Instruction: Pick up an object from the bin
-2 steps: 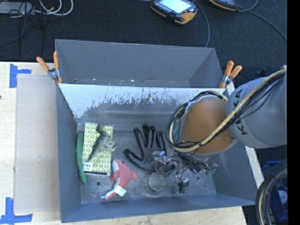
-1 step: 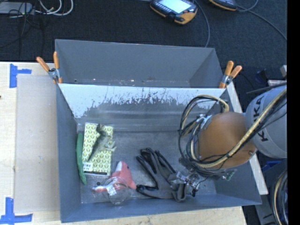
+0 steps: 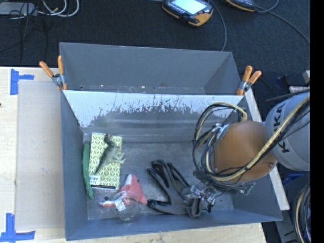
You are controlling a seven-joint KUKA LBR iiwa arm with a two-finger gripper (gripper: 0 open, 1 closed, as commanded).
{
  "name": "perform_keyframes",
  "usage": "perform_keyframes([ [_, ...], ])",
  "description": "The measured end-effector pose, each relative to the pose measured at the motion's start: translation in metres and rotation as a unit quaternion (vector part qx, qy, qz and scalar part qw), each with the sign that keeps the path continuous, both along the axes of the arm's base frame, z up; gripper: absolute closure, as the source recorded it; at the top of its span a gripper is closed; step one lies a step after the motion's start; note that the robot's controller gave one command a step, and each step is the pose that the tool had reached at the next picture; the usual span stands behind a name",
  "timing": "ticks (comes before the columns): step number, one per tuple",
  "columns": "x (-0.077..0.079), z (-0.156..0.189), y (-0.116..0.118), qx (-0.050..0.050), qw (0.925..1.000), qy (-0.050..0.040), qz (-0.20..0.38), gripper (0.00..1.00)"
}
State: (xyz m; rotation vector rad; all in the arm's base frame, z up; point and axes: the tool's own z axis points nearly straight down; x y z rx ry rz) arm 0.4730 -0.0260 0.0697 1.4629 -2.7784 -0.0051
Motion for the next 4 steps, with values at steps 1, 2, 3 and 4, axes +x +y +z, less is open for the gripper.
perform_keyframes([
  [1, -0.002, 0.010, 0.001, 0.000, 1.0000, 0.0029, -0.001, 1.00],
  [2, -0.002, 0.026, 0.001, 0.001, 1.0000, 0.0033, -0.001, 1.00],
  [3, -0.002, 0.043, 0.002, 0.001, 1.0000, 0.0050, -0.001, 1.00],
  [4, -0.001, 0.068, 0.002, 0.001, 1.0000, 0.0020, -0.002, 1.00],
])
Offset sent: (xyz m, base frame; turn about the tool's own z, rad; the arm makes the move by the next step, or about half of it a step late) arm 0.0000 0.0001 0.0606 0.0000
